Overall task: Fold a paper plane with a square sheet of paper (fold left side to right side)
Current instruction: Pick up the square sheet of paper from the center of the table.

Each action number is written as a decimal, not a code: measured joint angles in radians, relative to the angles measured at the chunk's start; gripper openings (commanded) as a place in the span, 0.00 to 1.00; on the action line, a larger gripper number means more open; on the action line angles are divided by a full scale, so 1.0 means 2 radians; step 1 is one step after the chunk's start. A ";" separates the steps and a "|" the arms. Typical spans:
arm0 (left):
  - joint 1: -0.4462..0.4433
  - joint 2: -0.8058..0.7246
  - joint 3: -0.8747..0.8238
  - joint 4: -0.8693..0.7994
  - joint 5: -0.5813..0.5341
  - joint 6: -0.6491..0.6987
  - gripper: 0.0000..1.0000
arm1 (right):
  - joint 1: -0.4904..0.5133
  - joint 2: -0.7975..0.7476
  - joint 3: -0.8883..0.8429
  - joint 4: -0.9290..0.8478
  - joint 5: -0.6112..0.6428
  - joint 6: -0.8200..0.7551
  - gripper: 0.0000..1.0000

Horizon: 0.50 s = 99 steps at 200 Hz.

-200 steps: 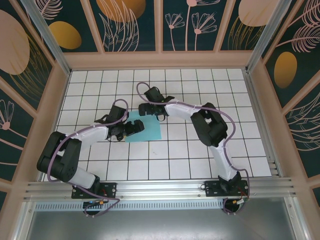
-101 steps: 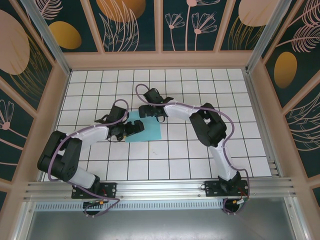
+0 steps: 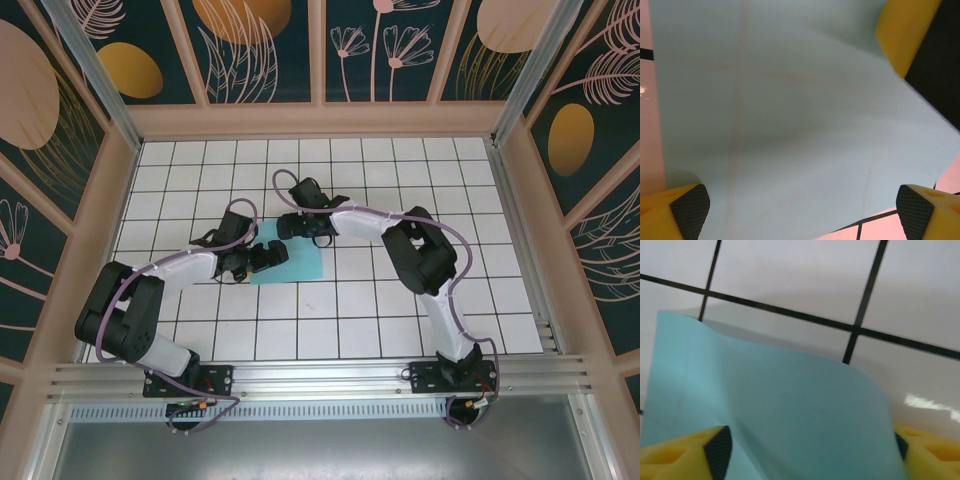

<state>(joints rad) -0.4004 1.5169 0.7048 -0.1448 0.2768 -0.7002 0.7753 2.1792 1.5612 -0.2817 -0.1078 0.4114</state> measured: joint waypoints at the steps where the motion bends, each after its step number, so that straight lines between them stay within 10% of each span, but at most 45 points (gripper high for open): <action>1: 0.000 0.000 0.000 0.000 0.000 0.000 0.98 | 0.000 0.000 0.000 0.000 0.000 -0.002 0.66; 99: 0.000 -0.003 0.000 0.005 -0.004 0.000 0.98 | -0.021 -0.057 -0.087 0.031 -0.130 0.033 0.41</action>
<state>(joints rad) -0.4004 1.5116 0.7048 -0.1349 0.2687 -0.7006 0.7326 2.0651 1.3880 -0.2195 -0.3683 0.4770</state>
